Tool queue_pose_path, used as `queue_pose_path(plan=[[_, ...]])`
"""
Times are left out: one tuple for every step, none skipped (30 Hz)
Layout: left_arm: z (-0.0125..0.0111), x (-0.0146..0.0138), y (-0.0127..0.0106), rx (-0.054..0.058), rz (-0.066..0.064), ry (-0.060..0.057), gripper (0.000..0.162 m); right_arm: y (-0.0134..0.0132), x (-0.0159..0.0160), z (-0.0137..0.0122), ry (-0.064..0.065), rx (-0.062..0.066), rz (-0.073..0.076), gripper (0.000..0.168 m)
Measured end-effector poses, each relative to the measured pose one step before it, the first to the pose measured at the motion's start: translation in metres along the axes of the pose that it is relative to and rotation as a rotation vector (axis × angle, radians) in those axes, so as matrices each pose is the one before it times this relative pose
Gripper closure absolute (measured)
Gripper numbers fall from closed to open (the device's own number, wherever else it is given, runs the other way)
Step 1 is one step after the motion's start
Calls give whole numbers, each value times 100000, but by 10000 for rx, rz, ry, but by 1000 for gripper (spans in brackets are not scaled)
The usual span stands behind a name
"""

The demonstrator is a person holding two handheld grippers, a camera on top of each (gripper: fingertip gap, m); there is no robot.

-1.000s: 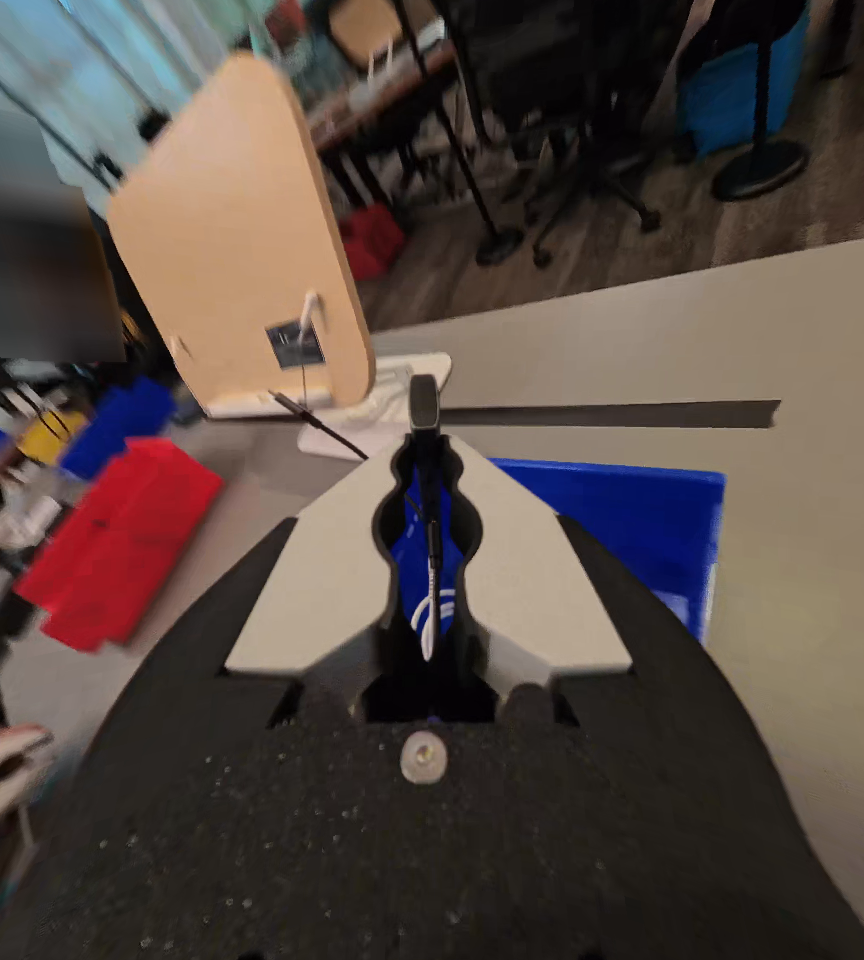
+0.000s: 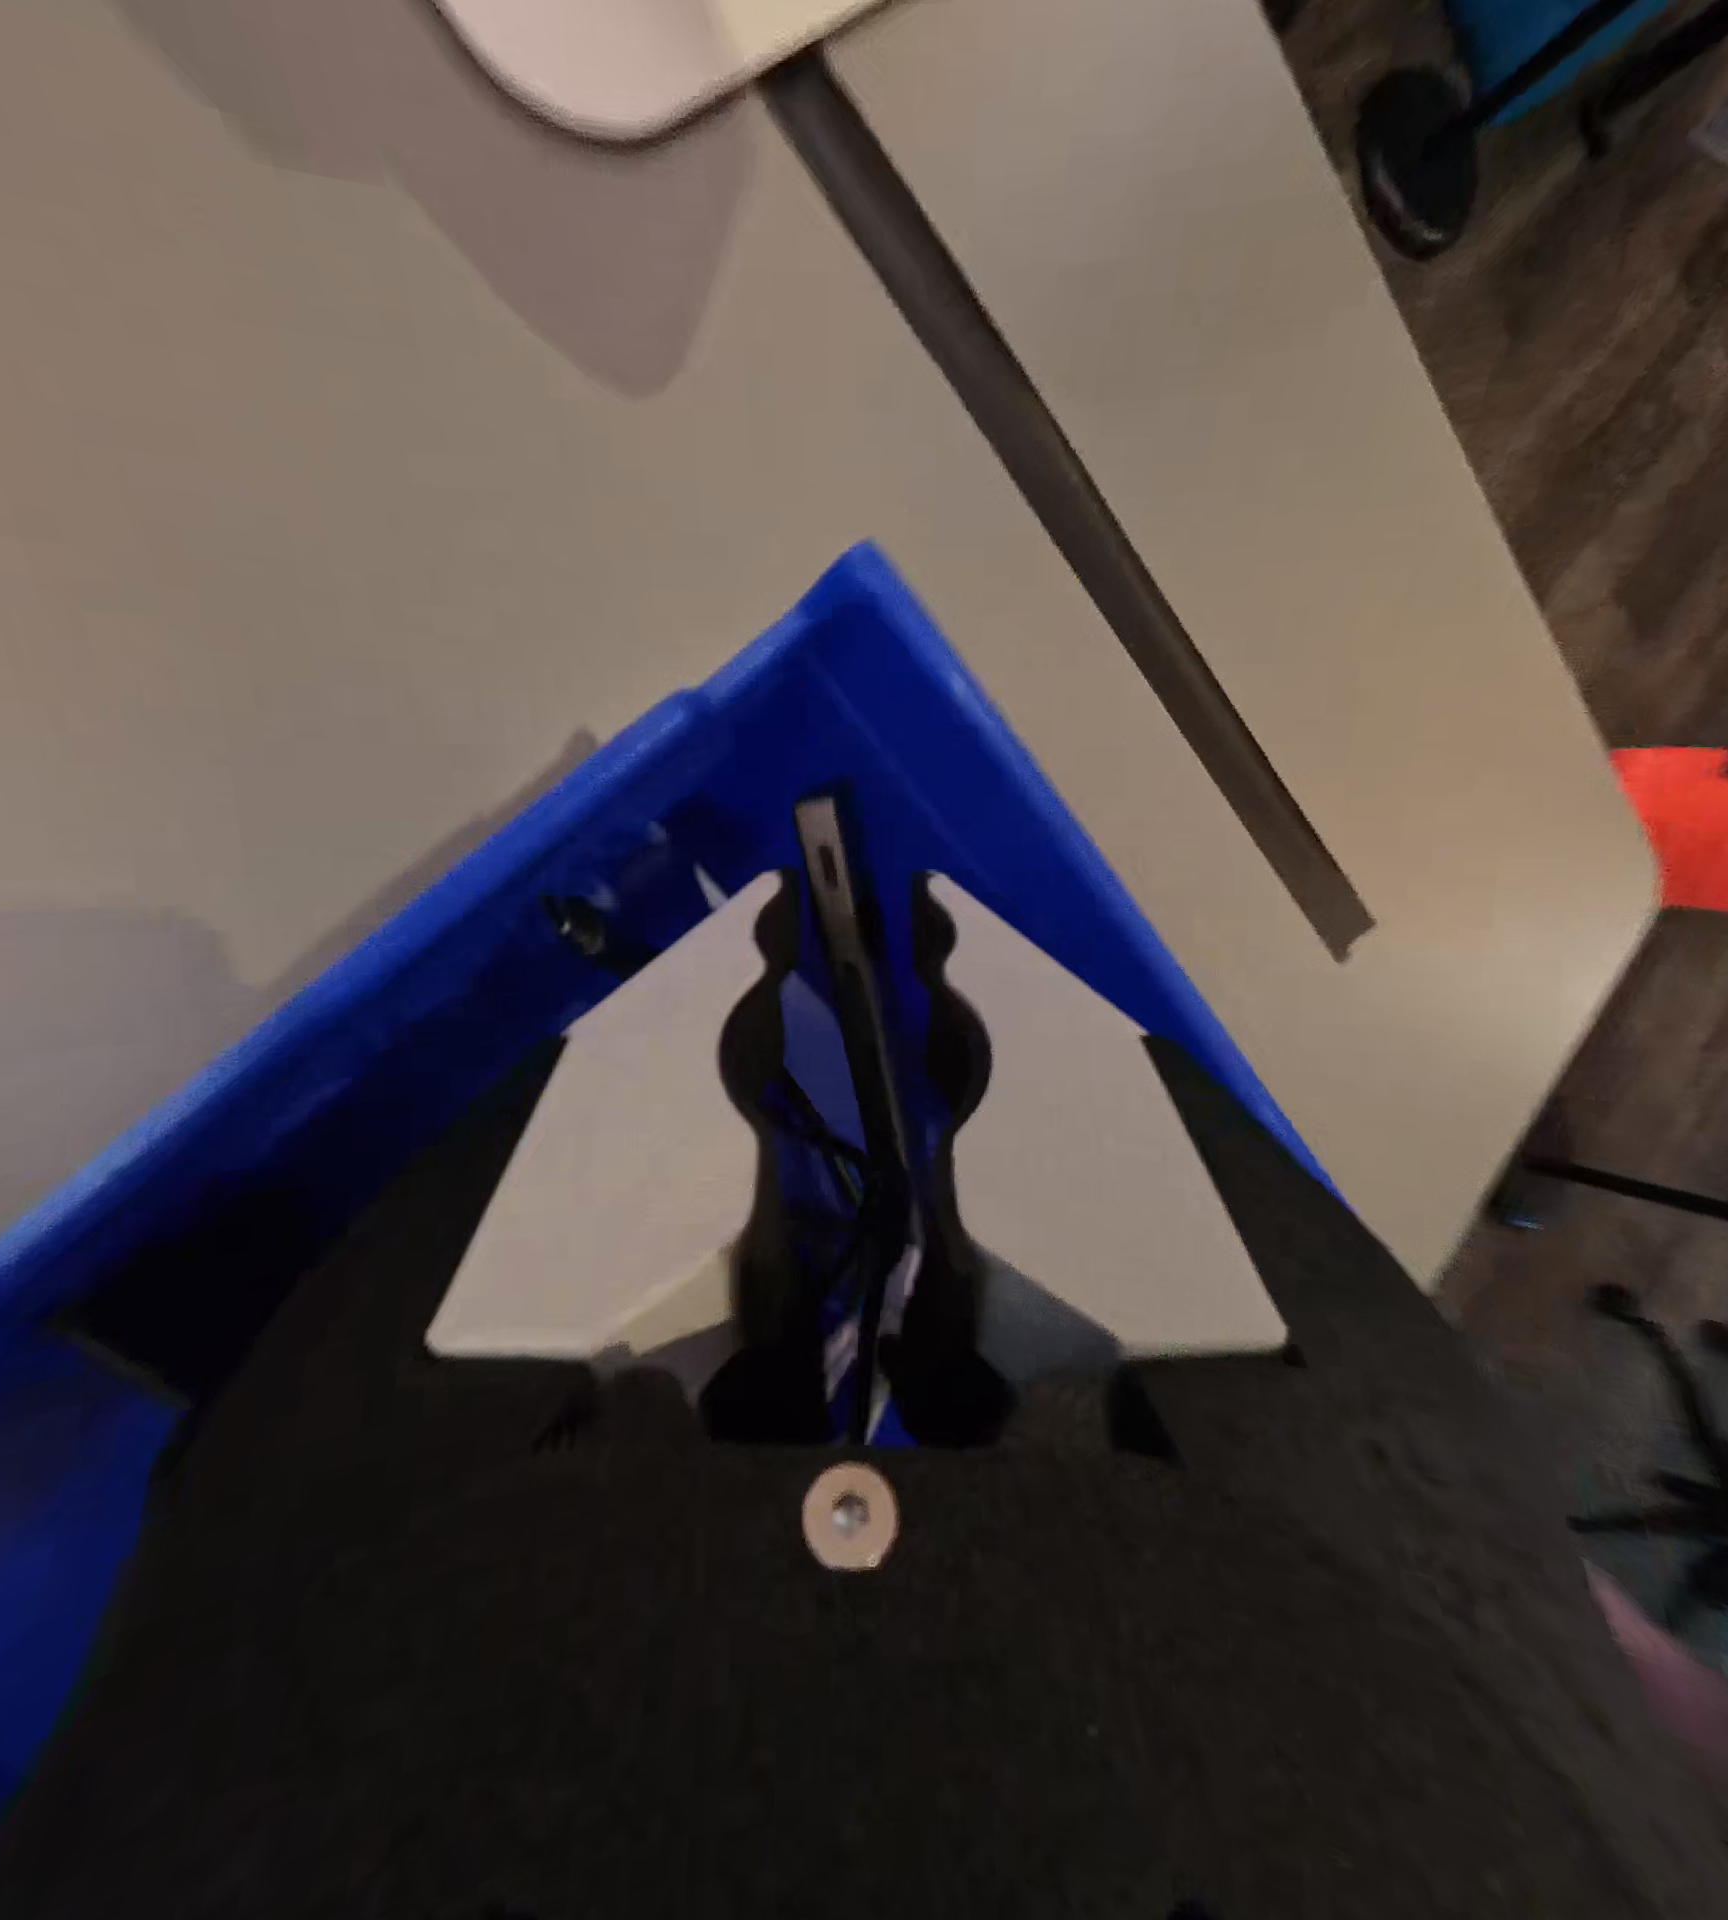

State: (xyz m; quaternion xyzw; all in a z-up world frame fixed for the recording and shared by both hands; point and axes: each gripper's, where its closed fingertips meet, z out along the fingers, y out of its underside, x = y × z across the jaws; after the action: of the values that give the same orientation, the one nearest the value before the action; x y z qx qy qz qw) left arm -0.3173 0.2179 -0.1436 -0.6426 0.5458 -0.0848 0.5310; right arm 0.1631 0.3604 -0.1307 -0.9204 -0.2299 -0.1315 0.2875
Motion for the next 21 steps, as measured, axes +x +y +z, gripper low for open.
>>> queue_pose_path(plan=[[-100, -90, 65, -16, -31, -43, 145, -706, 335, -767, -397, 353, 648, 140], [-56, -137, 71, -13, -36, -39, 145, -820, 613, -1140, -234, 399, 572, 136], [-45, -103, 59, -19, -41, -30, 145, -1110, 783, -1466, -45, 587, 456, 133], [-46, -108, 45, -4, -51, -23, 145, -1269, 613, -1750, -11, 696, 306, 132], [-21, -105, 19, 8, -82, -7, 145, -1327, 405, -1937, 47, 719, 171, 132], [-94, -84, 22, 1, -122, 19, 145, -1266, 274, -2111, 188, 693, 120, 131], [-328, 21, 99, -87, -255, 32, 145, -1167, -21, -2237, 199, 700, 134, 131], [-156, -57, 96, -75, -389, 128, 147, -1161, -430, -2329, 120, 800, 187, 130], [-329, 86, -205, 162, -470, 282, 154, -893, -830, -2350, 80, 815, 243, 129], [-479, 121, -347, 280, -545, 316, 159, -533, -1041, -2289, 131, 778, 293, 129], [-418, -20, -233, 198, -579, 251, 160, -75, -1285, -2146, 120, 698, 265, 129], [-406, -139, -6, 55, -561, 162, 159, 551, -1421, -1973, 128, 537, 212, 129], [-370, -248, 236, -12, -563, 98, 158, 1188, -1363, -1841, 216, 404, 123, 126], [-390, -297, 354, 0, -595, 51, 155, 1674, -1074, -1739, 428, 291, 85, 120], [-381, -495, 363, 22, -650, -65, 153, 2016, -794, -1745, 560, 174, 123, 116], [-571, -417, 194, 72, -685, -172, 148, 2221, -470, -1785, 619, -31, 58, 116], [-407, -617, 197, 112, -694, -169, 145, 2340, -165, -1679, 638, -195, 175, 117], [-415, -696, 107, 50, -556, -202, 142, 2186, -295, -1494, 364, -203, 255, 118], [-380, -640, -109, 127, -370, -245, 139, 1958, 54, -1290, 376, -184, 164, 118], [-262, -803, -264, 197, -87, -333, 136, 1686, 502, -1064, 520, -227, 156, 118], [-187, -744, -339, 199, 158, -375, 136, 1239, 210, -732, 198, -215, 176, 119]])
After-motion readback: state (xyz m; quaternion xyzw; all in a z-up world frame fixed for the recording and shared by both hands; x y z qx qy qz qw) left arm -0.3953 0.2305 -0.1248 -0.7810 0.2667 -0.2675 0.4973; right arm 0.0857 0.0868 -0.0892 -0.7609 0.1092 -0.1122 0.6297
